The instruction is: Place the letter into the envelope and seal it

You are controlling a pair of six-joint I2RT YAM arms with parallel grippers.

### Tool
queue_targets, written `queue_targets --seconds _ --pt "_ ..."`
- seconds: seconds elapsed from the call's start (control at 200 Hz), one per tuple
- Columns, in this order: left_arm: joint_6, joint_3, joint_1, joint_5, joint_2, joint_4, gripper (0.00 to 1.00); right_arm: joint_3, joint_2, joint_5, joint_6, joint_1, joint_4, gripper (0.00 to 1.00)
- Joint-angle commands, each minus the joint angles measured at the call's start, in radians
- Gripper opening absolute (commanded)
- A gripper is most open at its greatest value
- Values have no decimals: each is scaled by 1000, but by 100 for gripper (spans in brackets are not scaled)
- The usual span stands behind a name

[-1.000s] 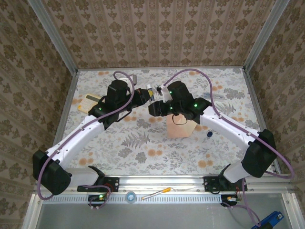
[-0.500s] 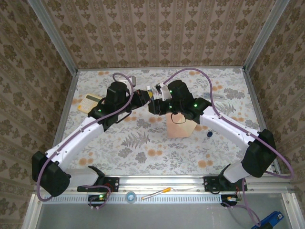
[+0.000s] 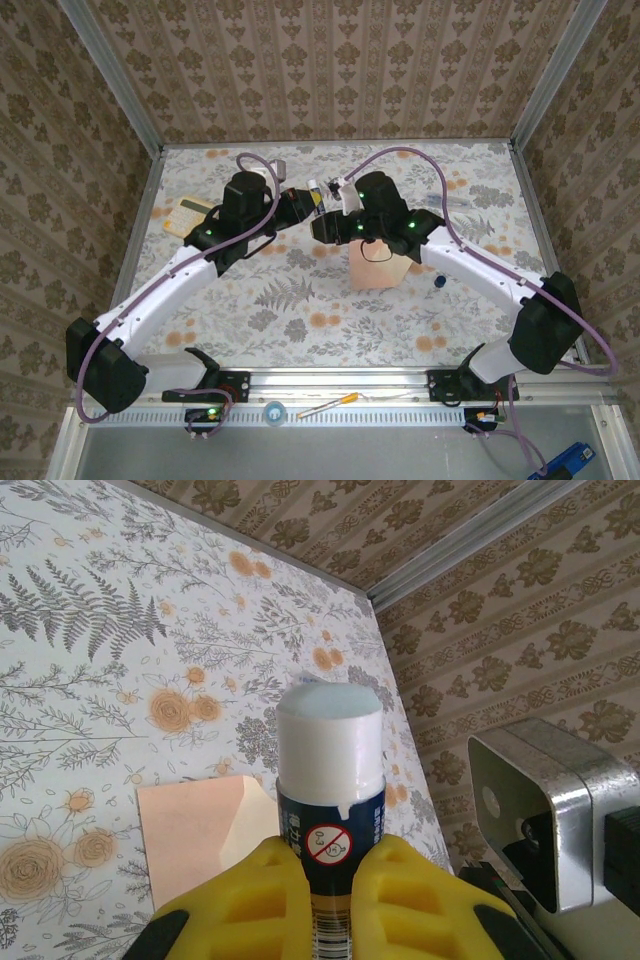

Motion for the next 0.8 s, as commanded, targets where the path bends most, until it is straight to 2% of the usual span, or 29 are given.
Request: queue_targets --seconds 0.0,0.33,0.49,0.715,0.795 --pt "9 34 -1 8 -14 19 8 -21 -28 -11 16 -16 9 35" --pt "5 36 -1 16 -12 26 8 -29 -36 -38 27 -24 40 22" --pt "-5 32 1 26 -15 30 8 -52 -56 -62 34 -35 73 20" --pt "-23 20 1 43 -27 40 8 -108 -75 -181 82 -87 178 19" --pt "-23 20 1 46 -35 33 8 -126 -112 -261 112 -116 232 18"
